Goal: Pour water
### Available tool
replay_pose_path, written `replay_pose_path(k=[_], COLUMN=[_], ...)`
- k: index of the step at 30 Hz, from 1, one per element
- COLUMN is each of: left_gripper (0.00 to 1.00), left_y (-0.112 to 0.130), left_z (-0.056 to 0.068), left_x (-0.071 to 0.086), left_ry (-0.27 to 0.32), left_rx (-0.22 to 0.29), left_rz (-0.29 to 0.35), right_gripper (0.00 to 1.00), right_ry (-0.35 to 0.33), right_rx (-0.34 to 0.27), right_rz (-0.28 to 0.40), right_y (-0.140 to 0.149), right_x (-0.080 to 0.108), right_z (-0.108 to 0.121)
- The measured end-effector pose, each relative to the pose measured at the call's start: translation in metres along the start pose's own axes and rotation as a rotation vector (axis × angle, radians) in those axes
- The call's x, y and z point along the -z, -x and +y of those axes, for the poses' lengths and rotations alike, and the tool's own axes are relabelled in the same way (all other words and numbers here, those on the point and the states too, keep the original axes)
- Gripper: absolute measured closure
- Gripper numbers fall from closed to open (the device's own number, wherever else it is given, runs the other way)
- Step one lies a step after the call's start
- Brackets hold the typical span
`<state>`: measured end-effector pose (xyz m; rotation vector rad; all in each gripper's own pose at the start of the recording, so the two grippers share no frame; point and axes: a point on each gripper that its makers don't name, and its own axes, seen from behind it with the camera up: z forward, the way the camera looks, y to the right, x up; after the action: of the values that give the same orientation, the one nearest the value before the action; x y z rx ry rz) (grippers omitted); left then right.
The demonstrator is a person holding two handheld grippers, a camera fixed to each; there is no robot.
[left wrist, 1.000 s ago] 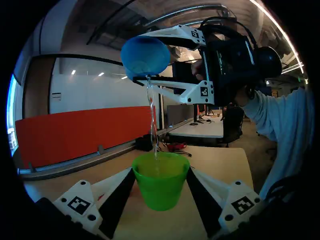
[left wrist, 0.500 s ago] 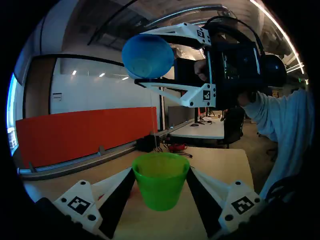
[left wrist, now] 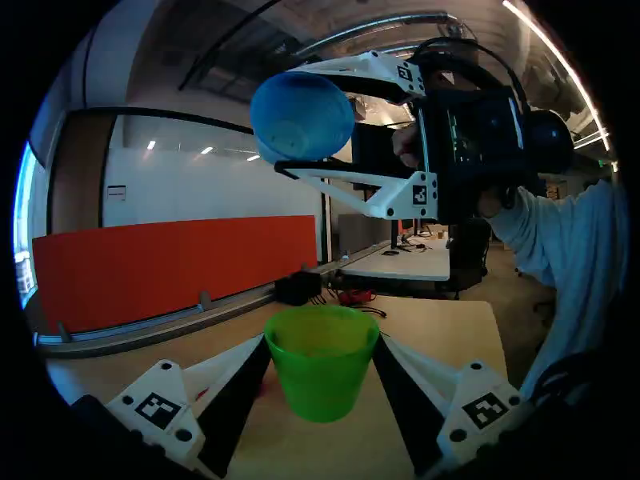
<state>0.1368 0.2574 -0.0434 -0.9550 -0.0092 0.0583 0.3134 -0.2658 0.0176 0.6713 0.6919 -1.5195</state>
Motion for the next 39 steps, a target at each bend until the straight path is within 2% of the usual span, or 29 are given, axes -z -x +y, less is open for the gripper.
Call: replay_pose_path(k=[6, 10, 22, 39], left_gripper=[0.14, 0.14, 0.14, 0.14], left_y=[0.000, -0.002, -0.003, -0.007], left_z=[-0.002, -0.002, -0.003, -0.009], left_x=[0.001, 0.001, 0.002, 0.004], left_ry=[-0.008, -0.009, -0.020, -0.036], left_rx=[-0.005, -0.004, -0.010, -0.019], left_rz=[-0.002, -0.001, -0.003, -0.003], right_gripper=[0.09, 0.09, 0.09, 0.09], right_ry=[0.014, 0.025, 0.028, -0.049], right_rx=[-0.135, -0.261, -0.717, -1.395], right_rz=[0.004, 0.013, 0.033, 0.059], right_y=[0.007, 0.009, 0.009, -0.015], right_x=[0.004, 0.008, 0.019, 0.028], right_z=[0.004, 0.007, 0.004, -0.001])
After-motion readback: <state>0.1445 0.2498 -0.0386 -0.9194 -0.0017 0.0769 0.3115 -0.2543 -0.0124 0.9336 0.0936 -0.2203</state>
